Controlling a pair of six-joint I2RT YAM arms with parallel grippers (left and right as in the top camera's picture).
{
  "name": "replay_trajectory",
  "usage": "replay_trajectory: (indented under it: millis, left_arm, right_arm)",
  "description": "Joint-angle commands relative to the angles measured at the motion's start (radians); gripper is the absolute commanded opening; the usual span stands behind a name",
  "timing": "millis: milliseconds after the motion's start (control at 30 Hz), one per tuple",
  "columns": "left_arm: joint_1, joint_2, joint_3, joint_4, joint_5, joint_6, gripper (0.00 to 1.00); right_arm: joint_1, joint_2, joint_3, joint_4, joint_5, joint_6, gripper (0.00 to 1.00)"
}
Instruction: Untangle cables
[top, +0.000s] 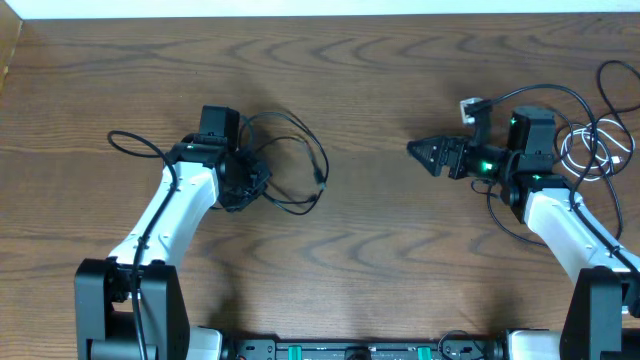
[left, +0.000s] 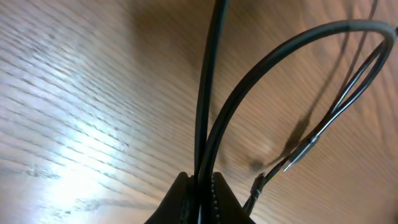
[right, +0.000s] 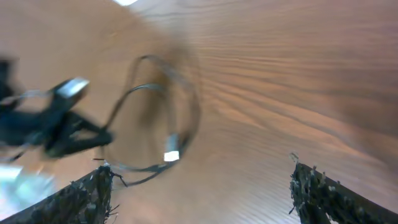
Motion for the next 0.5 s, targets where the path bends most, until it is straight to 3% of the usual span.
replay_trajectory:
  millis: [0,200,467]
  left_arm:
    - [-0.033,0.019,0.004,-0.011,0.060,0.002,0.08]
    - [-0.075,0.024,0.003,-0.018,0.099,-0.116,0.08]
    - [-0.075,0.024,0.003,-0.014,0.273,-0.212,0.08]
  right_arm:
    - [0.048,0.002,-0.002,0.017,-0.190,-0.079,0.89]
    - [0.174,0.002,-0.002,0.017,-0.186,-0.245,0.87]
    - [0.401,0.002,-0.002,0.020,-0.006,-0.346,0.90]
